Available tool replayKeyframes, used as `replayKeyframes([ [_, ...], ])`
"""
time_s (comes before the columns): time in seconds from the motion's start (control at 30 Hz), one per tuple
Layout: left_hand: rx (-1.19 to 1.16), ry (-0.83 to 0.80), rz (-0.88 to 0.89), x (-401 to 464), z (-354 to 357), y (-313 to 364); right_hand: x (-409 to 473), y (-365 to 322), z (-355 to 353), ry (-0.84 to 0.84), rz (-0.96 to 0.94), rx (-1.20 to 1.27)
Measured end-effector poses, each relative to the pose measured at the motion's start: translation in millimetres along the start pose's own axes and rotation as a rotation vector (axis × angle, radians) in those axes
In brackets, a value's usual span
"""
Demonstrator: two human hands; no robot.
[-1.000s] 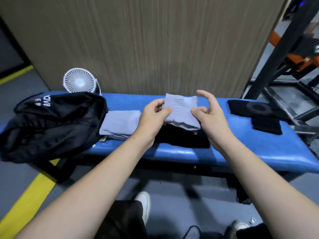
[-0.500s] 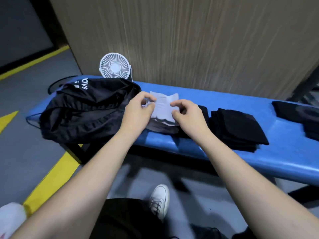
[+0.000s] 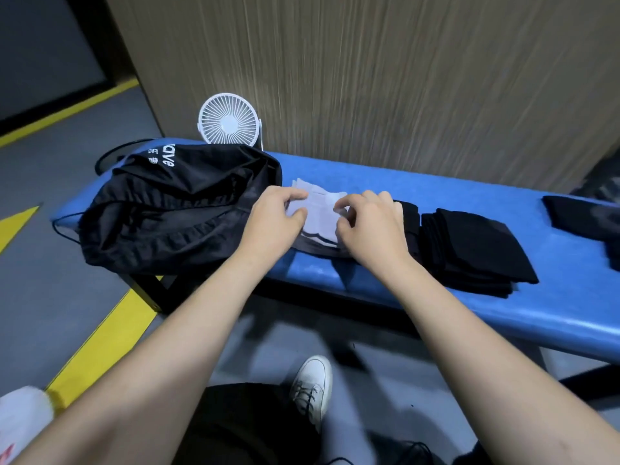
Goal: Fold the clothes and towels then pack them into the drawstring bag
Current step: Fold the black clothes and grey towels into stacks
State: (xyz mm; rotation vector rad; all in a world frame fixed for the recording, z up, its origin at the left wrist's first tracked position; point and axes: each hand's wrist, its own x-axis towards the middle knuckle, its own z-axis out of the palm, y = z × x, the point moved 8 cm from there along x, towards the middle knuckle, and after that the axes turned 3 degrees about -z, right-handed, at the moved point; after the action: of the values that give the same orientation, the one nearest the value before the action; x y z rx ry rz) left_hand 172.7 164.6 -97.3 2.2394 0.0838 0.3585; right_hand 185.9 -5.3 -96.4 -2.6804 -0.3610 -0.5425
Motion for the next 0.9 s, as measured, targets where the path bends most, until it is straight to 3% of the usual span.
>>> replayKeyframes([
  [0.2,-0.103,0.015,0.053,3.9,4.4,6.0,-4.4,-0.6,-1.3,-0.011,0.003,-0.029],
  [0.4,-0.148,0.029,-0.007,7.0,6.7,1.4,4.1,13.6,-6.4,0.045,0.149,0.305],
  [0.57,0.143,-0.03,0.045,3.8,20.6,-2.5,2.9,14.7,1.8,-0.055,0.092,0.008],
  [0.77,0.365,0.037,0.25,-0.5,17.0,16.3,-0.4,-5.0,-4.9,0.113,-0.137,-0.158],
  [0.9,0.574,-0.163,0.209,-3.8,37.2,1.7,-7.2,-5.4,20.6,-0.128,-0.214,-0.215],
])
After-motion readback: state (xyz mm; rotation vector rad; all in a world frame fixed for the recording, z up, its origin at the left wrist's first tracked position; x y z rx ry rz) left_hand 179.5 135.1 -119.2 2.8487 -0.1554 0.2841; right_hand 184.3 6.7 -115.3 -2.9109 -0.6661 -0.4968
